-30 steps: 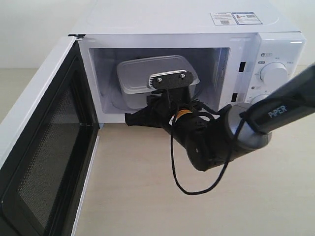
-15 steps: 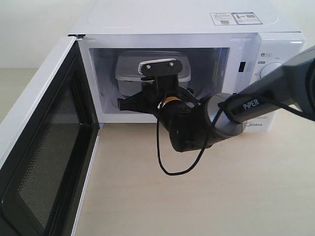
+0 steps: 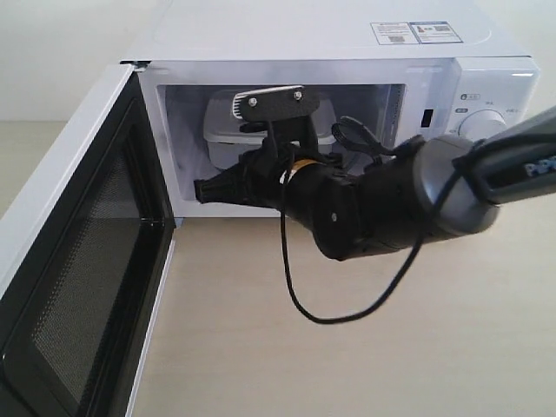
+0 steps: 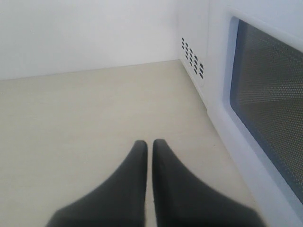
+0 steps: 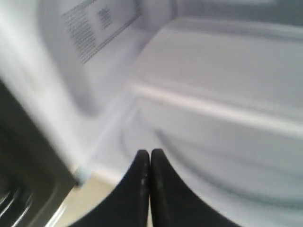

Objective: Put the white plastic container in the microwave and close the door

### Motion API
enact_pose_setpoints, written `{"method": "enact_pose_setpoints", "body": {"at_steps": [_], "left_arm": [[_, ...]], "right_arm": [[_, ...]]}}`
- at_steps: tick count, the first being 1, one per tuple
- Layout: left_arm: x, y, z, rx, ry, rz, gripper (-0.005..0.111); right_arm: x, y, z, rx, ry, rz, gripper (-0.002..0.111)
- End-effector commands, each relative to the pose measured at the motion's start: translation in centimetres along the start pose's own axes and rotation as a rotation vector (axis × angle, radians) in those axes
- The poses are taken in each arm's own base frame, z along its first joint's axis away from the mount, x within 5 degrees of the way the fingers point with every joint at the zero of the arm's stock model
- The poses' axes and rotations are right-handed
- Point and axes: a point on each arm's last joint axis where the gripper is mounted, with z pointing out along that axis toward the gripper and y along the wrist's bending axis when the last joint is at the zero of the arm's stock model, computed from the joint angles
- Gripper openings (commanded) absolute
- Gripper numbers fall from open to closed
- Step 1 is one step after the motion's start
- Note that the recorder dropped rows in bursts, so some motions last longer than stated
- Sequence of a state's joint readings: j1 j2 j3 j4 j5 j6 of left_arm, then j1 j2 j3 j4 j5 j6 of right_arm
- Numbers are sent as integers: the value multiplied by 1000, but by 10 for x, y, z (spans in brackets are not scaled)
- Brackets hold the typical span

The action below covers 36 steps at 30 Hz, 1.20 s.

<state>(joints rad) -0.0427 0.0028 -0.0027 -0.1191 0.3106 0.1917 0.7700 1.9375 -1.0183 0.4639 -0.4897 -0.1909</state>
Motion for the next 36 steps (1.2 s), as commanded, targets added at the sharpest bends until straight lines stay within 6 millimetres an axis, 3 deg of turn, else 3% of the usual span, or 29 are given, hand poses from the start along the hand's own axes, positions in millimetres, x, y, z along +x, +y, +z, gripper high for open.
{"method": "enact_pose_setpoints", "body": {"at_steps": [1, 11, 17, 28, 36], "left_arm": [[1, 0, 0, 0, -1, -13, 4], [1, 0, 0, 0, -1, -13, 4], [1, 0, 0, 0, -1, -13, 4], [1, 0, 0, 0, -1, -13, 4], [1, 0, 0, 0, -1, -13, 4]], "right_arm": [[9, 14, -35, -68, 137, -14, 0], [3, 24, -126, -234, 473, 41, 0], [-3, 23, -167, -304, 574, 41, 0], [36, 4, -206, -277, 707, 89, 0], [33, 3, -211, -283, 694, 107, 0]]}}
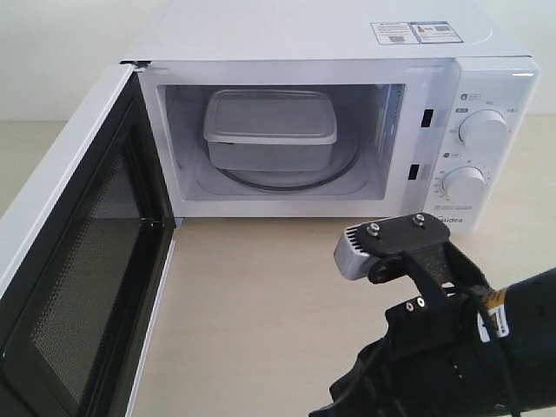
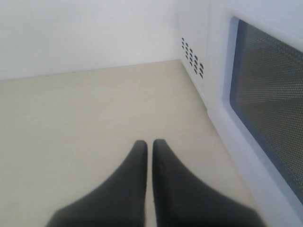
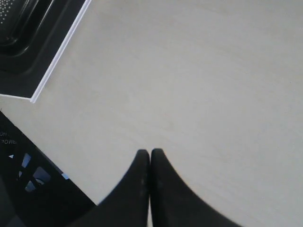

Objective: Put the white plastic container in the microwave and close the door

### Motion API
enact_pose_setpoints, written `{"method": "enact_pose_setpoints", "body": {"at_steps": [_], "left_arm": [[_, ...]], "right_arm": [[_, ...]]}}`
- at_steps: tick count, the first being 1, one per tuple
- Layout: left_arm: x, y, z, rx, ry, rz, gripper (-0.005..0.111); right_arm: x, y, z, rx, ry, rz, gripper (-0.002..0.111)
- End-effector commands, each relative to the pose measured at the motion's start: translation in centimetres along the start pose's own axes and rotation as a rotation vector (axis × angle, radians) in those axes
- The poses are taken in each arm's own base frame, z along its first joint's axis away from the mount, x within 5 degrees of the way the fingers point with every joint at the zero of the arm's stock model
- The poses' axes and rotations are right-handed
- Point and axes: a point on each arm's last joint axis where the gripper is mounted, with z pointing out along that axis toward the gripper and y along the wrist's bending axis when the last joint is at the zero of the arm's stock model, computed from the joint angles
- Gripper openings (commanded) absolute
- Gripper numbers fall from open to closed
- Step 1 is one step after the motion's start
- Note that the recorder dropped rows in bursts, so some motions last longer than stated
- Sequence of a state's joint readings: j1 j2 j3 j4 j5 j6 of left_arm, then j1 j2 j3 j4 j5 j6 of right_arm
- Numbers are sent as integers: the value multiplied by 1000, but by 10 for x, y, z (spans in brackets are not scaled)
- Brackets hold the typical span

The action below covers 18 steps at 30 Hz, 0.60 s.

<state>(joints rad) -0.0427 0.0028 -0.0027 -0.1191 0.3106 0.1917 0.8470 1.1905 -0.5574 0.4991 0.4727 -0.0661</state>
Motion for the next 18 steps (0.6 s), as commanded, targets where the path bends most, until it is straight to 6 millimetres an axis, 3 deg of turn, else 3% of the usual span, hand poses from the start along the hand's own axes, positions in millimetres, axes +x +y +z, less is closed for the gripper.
{"method": "enact_pose_setpoints", "body": {"at_steps": [1, 13, 18], "left_arm": [[1, 0, 0, 0, -1, -13, 4], [1, 0, 0, 0, -1, -13, 4], [1, 0, 0, 0, -1, -13, 4]], "right_arm": [[0, 0, -2, -1, -14, -1, 0], [-3, 0, -2, 7, -41, -20, 0], [-7, 3, -18, -5, -143, -85, 0]]}}
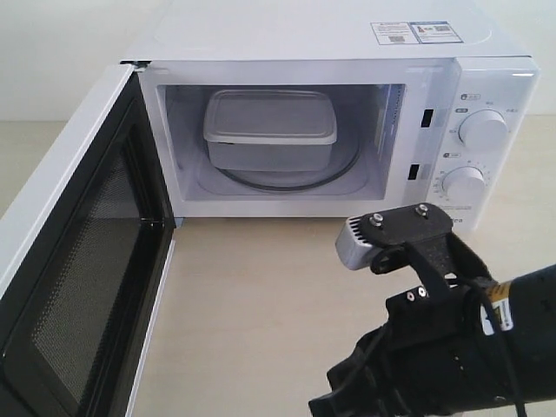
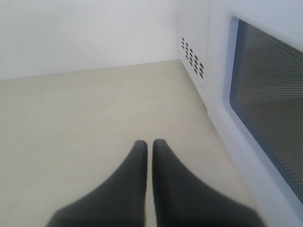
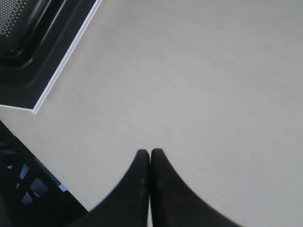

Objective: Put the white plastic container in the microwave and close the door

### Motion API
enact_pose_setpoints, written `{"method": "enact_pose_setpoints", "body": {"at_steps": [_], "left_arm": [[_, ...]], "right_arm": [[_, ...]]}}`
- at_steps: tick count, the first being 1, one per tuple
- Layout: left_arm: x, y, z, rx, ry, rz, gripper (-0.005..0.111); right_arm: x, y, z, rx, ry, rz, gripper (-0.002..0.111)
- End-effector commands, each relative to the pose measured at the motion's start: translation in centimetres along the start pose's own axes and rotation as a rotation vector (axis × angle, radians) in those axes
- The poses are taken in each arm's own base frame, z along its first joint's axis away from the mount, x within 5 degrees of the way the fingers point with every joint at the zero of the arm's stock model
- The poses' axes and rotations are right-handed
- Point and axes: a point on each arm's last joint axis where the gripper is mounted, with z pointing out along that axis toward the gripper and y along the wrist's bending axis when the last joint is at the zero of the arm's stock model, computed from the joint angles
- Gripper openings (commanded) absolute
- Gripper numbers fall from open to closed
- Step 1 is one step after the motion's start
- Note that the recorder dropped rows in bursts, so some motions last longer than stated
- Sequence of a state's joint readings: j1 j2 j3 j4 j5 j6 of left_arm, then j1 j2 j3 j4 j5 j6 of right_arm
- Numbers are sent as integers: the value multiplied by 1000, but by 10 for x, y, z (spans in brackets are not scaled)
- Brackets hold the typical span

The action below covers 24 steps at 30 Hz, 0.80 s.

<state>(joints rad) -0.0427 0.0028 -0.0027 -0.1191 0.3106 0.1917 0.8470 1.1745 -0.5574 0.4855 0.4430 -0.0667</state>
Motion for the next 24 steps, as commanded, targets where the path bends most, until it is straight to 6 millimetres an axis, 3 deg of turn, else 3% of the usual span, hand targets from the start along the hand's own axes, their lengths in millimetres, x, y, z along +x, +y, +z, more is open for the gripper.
{"method": "enact_pose_setpoints", "body": {"at_steps": [1, 4, 8, 13, 16, 20, 24], "left_arm": [[1, 0, 0, 0, -1, -13, 4], [1, 0, 0, 0, -1, -13, 4], [1, 0, 0, 0, -1, -13, 4], [1, 0, 0, 0, -1, -13, 4], [1, 0, 0, 0, -1, -13, 4], [1, 0, 0, 0, -1, -13, 4], [1, 0, 0, 0, -1, -13, 4]], "right_arm": [[-6, 3, -21, -14, -139, -91, 0], [-10, -1, -48, -11, -318, -110, 0], [-13, -21, -94, 67, -676, -39, 0], [18, -49, -129, 220, -968, 77, 0], [48, -63, -128, 297, -1019, 170, 0], [87, -79, -107, 329, -1077, 342, 0], [112, -87, -90, 313, -1145, 435, 0]]}}
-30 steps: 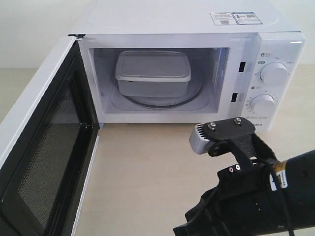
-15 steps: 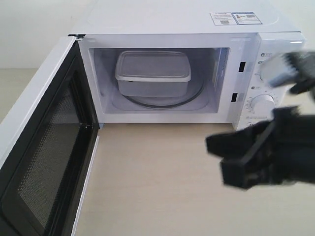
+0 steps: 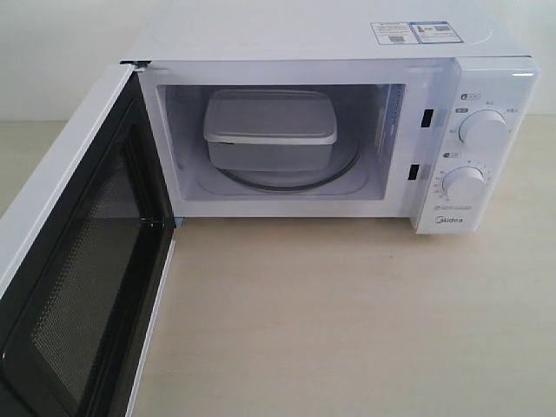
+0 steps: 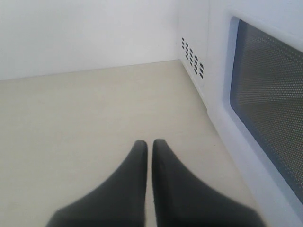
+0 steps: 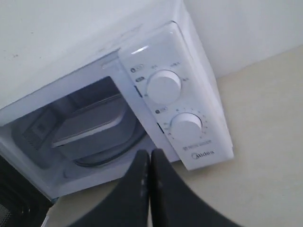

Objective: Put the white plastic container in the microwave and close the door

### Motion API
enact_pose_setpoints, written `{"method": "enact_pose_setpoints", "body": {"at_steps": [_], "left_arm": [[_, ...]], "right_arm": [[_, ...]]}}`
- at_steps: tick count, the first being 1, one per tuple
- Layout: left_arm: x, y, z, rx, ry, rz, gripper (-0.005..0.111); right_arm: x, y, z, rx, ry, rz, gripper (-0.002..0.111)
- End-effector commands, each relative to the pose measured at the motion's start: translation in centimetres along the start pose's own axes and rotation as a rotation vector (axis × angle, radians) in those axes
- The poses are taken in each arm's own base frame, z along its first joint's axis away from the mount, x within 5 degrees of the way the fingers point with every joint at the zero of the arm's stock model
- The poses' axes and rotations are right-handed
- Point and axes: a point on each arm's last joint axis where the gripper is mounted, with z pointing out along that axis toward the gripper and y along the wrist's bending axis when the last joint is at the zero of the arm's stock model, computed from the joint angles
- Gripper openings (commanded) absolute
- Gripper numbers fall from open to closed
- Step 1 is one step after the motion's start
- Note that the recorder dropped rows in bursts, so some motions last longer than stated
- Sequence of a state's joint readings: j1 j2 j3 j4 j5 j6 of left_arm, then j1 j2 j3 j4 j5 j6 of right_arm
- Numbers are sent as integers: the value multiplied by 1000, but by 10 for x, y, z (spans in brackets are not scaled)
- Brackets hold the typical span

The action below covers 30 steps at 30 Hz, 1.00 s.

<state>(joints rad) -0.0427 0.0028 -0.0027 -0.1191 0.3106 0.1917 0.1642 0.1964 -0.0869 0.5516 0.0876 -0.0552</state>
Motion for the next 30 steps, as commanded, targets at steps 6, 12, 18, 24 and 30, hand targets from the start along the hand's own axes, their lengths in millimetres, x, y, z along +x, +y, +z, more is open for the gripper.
{"method": "enact_pose_setpoints", "body": {"at_steps": [6, 12, 18, 24, 30], "left_arm": [[1, 0, 0, 0, -1, -13, 4], [1, 0, 0, -1, -1, -10, 4], [1, 0, 0, -1, -1, -10, 4], [1, 0, 0, -1, -1, -10, 4], [1, 0, 0, -1, -1, -10, 4]], "right_arm": [[19, -11, -14, -3, -80, -57, 0], [21, -11, -14, 4, -62, -237, 0], [23, -11, -13, 2, -36, -317, 0], [32, -13, -14, 4, 64, -475, 0], [31, -20, -14, 79, 85, -647, 0]]}}
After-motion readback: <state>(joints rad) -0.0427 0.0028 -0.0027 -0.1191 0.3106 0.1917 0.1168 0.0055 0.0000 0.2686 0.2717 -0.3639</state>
